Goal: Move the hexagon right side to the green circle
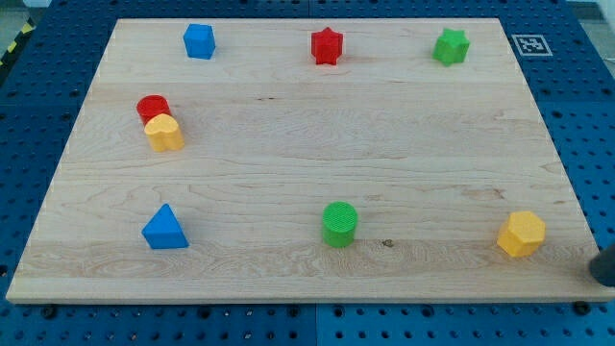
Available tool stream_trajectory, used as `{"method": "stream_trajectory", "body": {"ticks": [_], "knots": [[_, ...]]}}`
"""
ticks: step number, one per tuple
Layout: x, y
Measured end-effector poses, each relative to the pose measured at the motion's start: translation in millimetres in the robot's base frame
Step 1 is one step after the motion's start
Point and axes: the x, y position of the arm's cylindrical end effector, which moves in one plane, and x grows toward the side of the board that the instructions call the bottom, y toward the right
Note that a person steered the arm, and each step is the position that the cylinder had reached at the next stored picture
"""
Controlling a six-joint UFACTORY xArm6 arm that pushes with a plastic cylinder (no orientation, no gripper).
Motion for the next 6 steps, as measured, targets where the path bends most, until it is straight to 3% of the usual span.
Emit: {"method": "stream_trajectory", "body": {"ticks": [2, 3, 5, 6], "knots": [[-104.8, -116.8], [-101.8, -118.0], [-52.5, -56.1], [-38.0, -79.3]]}}
